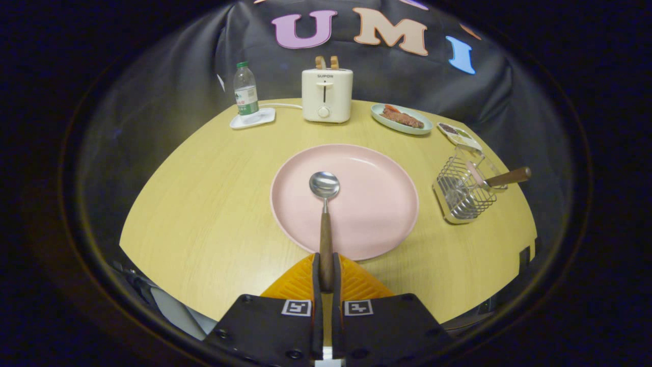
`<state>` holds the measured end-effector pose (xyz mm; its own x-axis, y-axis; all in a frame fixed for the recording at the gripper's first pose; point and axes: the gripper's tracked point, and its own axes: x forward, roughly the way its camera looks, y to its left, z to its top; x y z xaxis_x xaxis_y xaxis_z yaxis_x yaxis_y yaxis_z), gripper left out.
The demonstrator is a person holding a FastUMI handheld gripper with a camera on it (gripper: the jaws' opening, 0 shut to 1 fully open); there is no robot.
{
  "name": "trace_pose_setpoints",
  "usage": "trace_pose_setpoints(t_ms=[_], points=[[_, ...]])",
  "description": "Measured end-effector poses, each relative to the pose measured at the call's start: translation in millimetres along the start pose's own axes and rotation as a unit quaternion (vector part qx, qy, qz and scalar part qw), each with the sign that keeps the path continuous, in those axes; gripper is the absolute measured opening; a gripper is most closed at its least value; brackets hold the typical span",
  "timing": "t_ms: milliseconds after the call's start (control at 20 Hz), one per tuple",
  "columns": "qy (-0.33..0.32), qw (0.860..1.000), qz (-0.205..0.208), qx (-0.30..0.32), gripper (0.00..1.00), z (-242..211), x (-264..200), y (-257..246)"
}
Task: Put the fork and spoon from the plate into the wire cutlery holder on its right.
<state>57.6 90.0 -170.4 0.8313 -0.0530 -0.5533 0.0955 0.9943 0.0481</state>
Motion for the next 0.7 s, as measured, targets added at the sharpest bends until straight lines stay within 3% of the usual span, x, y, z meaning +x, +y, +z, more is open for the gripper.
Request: trace_pose_setpoints(t_ms=[350, 450, 700], points=[[0.0, 1.0, 0.008, -0.015, 0.1, 16, -14, 8], [0.001, 1.0, 0.013, -0.024, 0.04, 19, -16, 14], [-0.003, 1.0, 0.013, -0.016, 0.03, 29, -26, 11]])
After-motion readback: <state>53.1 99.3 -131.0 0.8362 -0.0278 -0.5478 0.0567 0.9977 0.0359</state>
